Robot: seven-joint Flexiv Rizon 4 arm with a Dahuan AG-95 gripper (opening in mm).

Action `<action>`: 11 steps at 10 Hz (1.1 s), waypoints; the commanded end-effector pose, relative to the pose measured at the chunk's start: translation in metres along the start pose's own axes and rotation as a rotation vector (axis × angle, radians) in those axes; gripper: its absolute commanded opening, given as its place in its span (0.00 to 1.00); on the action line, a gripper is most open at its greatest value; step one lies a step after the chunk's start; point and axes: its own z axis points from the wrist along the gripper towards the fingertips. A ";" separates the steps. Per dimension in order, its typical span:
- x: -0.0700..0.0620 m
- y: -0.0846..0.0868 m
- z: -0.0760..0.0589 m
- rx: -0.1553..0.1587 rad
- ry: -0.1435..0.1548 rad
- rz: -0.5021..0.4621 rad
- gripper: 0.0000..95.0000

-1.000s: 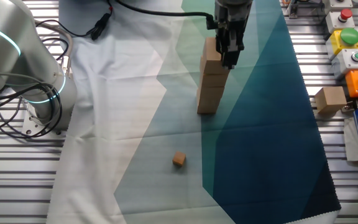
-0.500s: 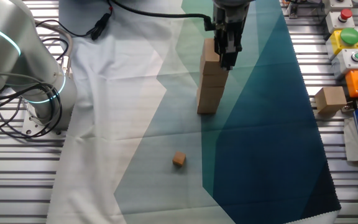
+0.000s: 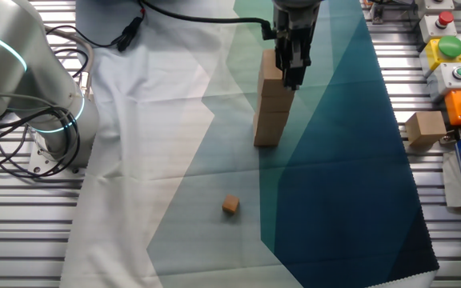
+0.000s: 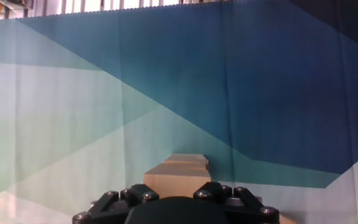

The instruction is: Stack the blocks in a vertical line of five

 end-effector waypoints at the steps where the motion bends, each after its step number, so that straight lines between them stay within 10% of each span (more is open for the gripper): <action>1: 0.000 0.000 0.001 -0.002 -0.001 -0.004 0.20; 3: 0.000 0.000 0.001 -0.004 0.000 -0.015 0.20; 6: 0.000 0.000 0.001 -0.005 -0.001 -0.031 0.60; 11: 0.001 0.000 0.001 -0.004 -0.003 -0.038 0.60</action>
